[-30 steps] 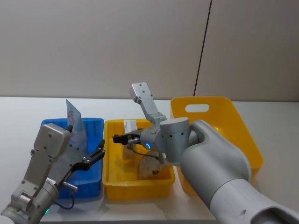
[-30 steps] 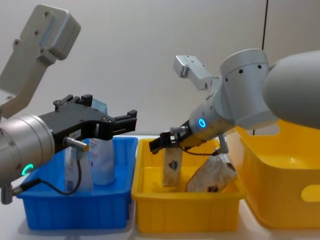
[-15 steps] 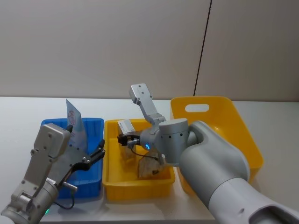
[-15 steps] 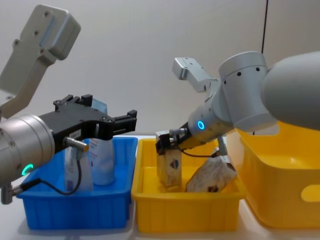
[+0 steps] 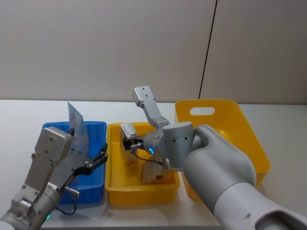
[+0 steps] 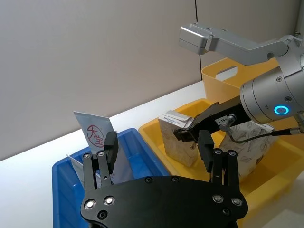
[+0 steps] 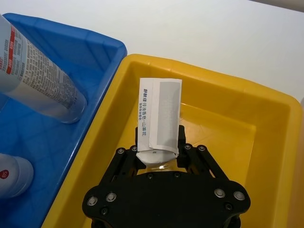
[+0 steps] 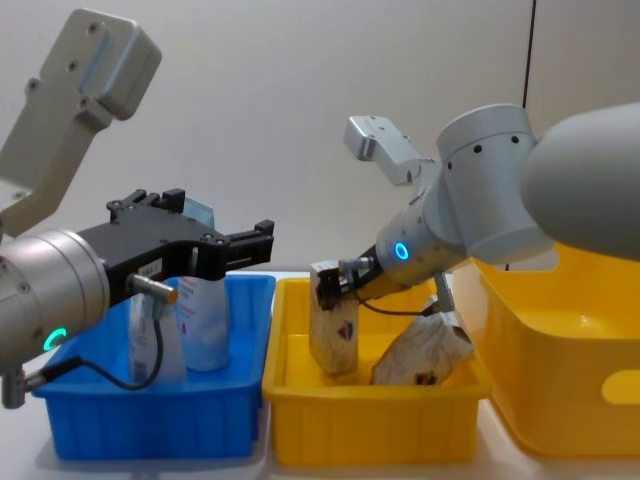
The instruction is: Bimanual collaborative sorting of washing and personal care products
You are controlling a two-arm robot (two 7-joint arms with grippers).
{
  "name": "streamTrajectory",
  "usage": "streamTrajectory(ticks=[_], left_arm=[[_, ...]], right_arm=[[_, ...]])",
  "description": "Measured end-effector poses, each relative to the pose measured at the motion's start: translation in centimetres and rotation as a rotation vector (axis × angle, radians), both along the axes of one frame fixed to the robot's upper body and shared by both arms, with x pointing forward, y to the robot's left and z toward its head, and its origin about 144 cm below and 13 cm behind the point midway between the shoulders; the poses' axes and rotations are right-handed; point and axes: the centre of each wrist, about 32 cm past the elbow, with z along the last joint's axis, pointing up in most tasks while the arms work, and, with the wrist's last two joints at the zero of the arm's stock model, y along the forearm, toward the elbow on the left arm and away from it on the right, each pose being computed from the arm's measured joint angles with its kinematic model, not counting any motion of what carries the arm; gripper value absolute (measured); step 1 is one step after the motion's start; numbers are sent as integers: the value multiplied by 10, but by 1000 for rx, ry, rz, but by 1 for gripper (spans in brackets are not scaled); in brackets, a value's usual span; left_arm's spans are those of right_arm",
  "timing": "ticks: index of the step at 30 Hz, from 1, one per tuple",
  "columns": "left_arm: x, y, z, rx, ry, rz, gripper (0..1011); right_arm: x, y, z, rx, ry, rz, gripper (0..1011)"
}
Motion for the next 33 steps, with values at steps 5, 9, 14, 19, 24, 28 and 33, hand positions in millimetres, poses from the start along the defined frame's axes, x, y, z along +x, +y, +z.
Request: streamTrajectory(ticks=[5, 9, 14, 19, 24, 28, 33], left_arm=[[0, 0, 0, 0, 0, 0, 1002], [0, 0, 0, 0, 0, 0, 1001], [0, 0, 0, 0, 0, 0, 1002], [0, 0, 0, 0, 0, 0, 1002], [0, 0, 0, 0, 0, 0, 1002], [0, 0, 0, 0, 0, 0, 1002], [0, 0, 0, 0, 0, 0, 1001]], right_arm=[[0, 0, 0, 0, 0, 0, 303], [0, 0, 0, 0, 0, 0, 301], [-1, 0, 1, 3, -9, 5, 301], [-4, -3, 3, 13, -43, 17, 299], [-7, -5, 8, 27, -89, 35, 296], [-11, -7, 15, 41, -136, 51, 296], [-18, -10, 28, 61, -206, 72, 296]])
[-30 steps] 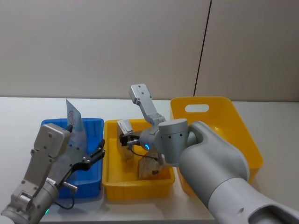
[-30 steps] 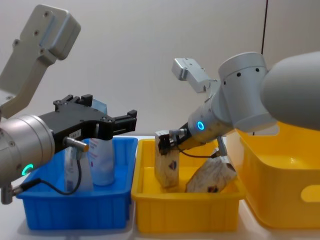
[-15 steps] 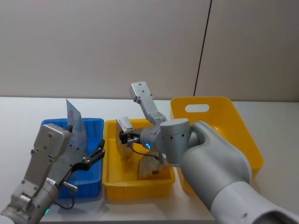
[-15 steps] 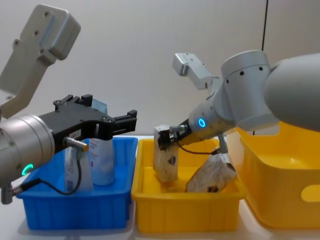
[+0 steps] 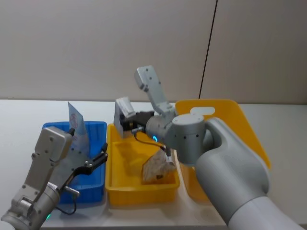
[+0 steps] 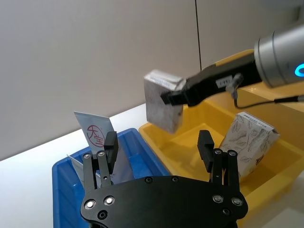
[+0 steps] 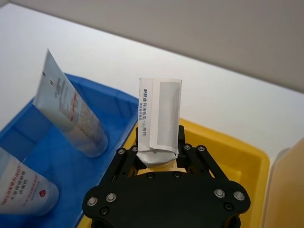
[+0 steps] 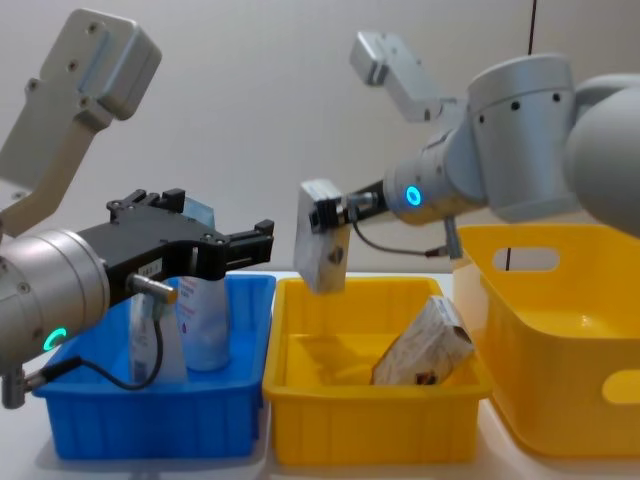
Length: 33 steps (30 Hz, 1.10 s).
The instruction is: Bimanual collaborative sorting of washing and personal care products
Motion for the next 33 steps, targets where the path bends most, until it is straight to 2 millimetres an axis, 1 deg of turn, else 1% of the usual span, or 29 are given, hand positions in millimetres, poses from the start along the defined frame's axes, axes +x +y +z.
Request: streamTrajectory(ticks=[5, 8, 11, 15, 20, 21, 25, 26, 33], left_arm=[[0, 0, 0, 0, 0, 0, 1002], [0, 0, 0, 0, 0, 0, 1001], [0, 0, 0, 0, 0, 0, 1001], [0, 0, 0, 0, 0, 0, 1001], [0, 0, 0, 0, 0, 0, 1001], [0, 0, 0, 0, 0, 0, 1002], [0, 0, 0, 0, 0, 0, 1002], [0, 0, 0, 0, 0, 0, 1002], [0, 0, 0, 0, 0, 0, 1001]], right_arm=[[-7, -4, 12, 15, -64, 10, 296], [-13, -11, 24, 25, -120, 10, 296], [-18, -16, 31, 31, -156, 4, 296], [-27, -30, 44, 33, -210, -26, 296], [-40, -50, 54, 24, -241, -79, 296], [-40, -50, 54, 24, -241, -79, 296], [-49, -64, 58, 18, -243, -122, 296], [-53, -71, 60, 17, -237, -142, 296], [-69, -95, 60, 17, -185, -218, 296]])
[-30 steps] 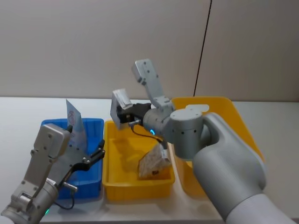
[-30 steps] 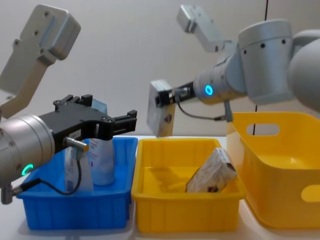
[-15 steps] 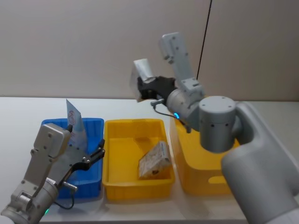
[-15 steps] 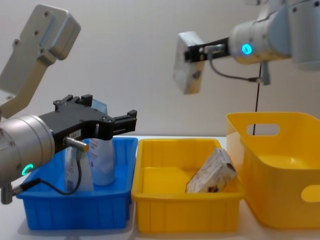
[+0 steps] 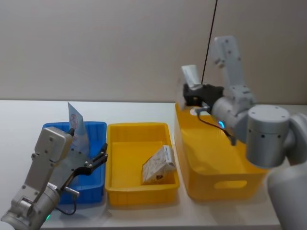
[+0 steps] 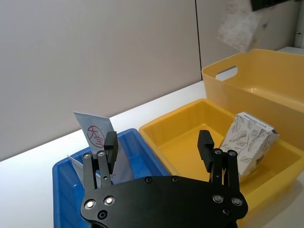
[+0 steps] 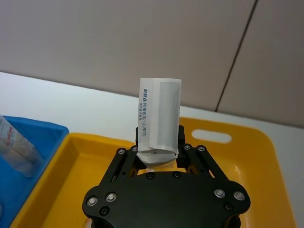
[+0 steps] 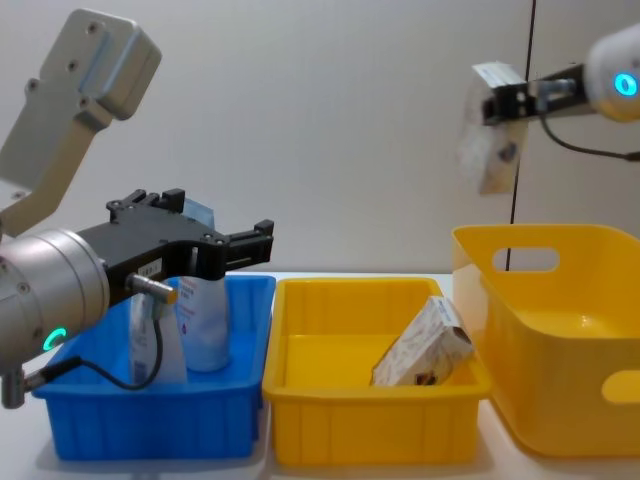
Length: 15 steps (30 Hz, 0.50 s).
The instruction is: Bimanual collaborative sorting of washing and personal care products
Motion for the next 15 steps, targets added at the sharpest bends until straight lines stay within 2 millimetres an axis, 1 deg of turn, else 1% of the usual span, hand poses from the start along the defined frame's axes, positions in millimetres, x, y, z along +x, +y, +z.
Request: streamTrajectory(ticks=[8, 15], left_arm=[[0, 0, 0, 0, 0, 0, 1002], [0, 0, 0, 0, 0, 0, 1002]], right_arm=[[-13, -26, -6, 26, 98, -72, 296], [-14, -40, -16, 24, 180, -101, 296]])
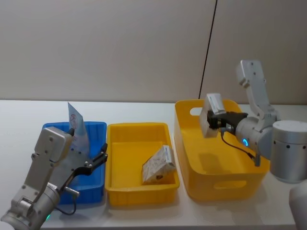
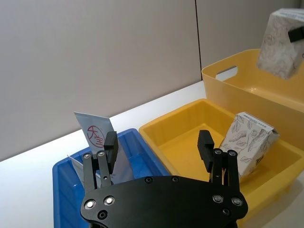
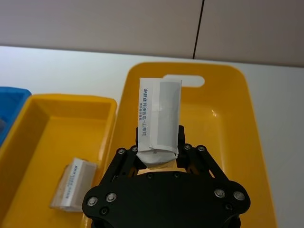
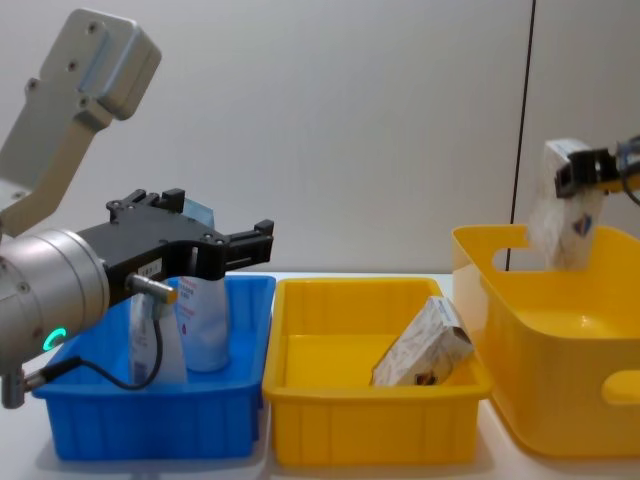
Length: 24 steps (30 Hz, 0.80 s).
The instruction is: Bimanual collaborative sorting of washing and personal care products
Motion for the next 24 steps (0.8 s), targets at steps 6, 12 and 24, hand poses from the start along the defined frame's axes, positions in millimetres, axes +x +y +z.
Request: streamTrajectory(ticks=[6, 12, 24], left_arm=[[0, 0, 0, 0, 0, 0, 1001], [0, 0, 0, 0, 0, 0, 1001], [0, 0, 0, 0, 0, 0, 1002]], right_arm=[[4, -7, -10, -8, 56, -6, 296], [7, -11, -15, -12, 87, -10, 296], [10, -15, -20, -18, 116, -15, 515]])
